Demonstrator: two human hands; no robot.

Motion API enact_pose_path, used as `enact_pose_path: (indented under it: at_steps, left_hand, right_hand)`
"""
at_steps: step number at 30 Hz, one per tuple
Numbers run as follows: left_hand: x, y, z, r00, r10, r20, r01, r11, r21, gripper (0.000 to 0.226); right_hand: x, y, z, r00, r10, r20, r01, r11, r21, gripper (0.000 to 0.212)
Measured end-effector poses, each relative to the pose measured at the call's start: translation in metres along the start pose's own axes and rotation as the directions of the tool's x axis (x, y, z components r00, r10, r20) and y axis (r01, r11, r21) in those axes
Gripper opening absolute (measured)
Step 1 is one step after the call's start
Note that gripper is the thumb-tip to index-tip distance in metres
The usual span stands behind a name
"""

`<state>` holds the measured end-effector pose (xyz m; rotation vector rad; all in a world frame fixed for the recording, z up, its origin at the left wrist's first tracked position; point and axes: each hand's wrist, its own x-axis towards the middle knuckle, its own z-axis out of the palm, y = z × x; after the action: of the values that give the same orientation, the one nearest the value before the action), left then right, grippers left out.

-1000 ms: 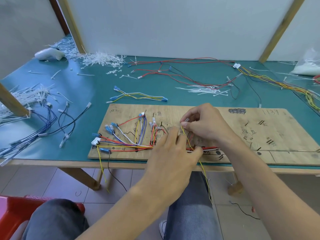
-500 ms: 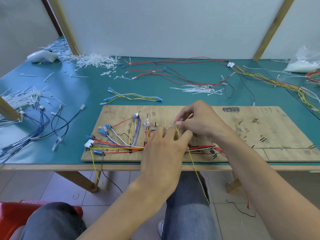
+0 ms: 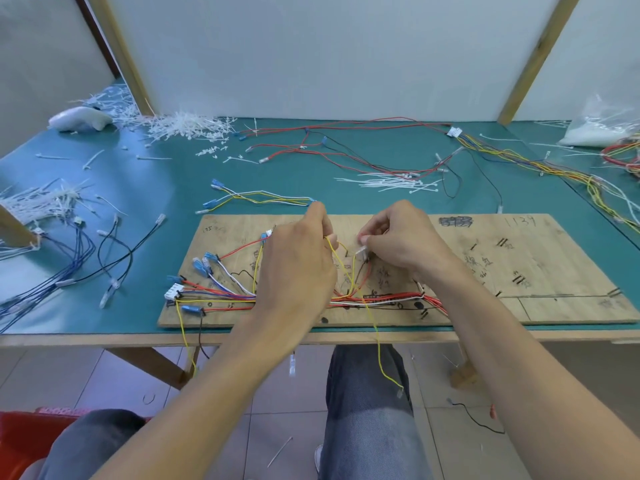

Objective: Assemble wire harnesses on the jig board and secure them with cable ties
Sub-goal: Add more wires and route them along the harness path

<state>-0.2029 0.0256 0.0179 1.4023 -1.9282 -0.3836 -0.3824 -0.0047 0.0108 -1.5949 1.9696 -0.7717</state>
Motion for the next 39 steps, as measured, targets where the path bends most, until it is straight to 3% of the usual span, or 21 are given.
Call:
enact_pose_path:
  at_steps: [7, 12, 20, 27, 30, 33, 36, 39]
  left_hand:
    - [0.041, -0.010, 0.010, 1.000, -0.024, 0.017, 0.025, 0.999, -0.027, 0.012]
    - [0.060, -0.015, 0.015, 1.000, 0.005, 0.001, -0.005, 0.999, -0.044, 0.012]
    - [0.063, -0.020, 0.023, 0.996, 0.011, 0.093, 0.000, 0.994, -0.114, 0.023]
    - [0.048, -0.027, 0.000, 0.995, -0.046, 0.085, 0.039, 0.995, 0.091, 0.016]
    - [0.029, -0.025, -0.011, 0.997, -0.008, 0.072, -0.005, 0.983, 0.186, 0.013]
    - [0.009, -0.022, -0.015, 0.990, 0.129, 0.064, -0.141, 0.960, 0.241, 0.018]
    - [0.000, -0.017, -0.019, 0.959, 0.275, 0.069, -0.282, 0.906, 0.316, 0.018]
    - [-0.002, -0.012, -0.020, 0.945, 0.305, 0.115, -0.326, 0.889, 0.322, 0.016]
  right_hand:
    - [-0.006, 0.008, -0.001, 0.992, -0.087, 0.092, 0.077, 0.991, 0.110, 0.012]
    - [-0.007, 0.003, -0.003, 0.983, -0.117, 0.142, 0.121, 0.992, -0.023, 0.025]
    - [-0.003, -0.002, -0.009, 0.980, -0.126, 0.153, 0.158, 0.964, -0.213, 0.022]
    - [-0.002, -0.009, 0.001, 0.978, -0.176, 0.110, 0.199, 0.947, -0.254, 0.017]
    - [-0.003, -0.011, 0.006, 0.984, -0.164, 0.076, 0.175, 0.969, -0.176, 0.010]
    - [-0.007, -0.010, 0.009, 0.982, -0.175, 0.077, 0.182, 0.977, -0.106, 0.015]
    - [-0.015, -0.007, 0.011, 0.966, -0.243, 0.092, 0.253, 0.959, -0.130, 0.023]
    - [-0.021, -0.006, 0.010, 0.948, -0.290, 0.127, 0.310, 0.932, -0.186, 0.020]
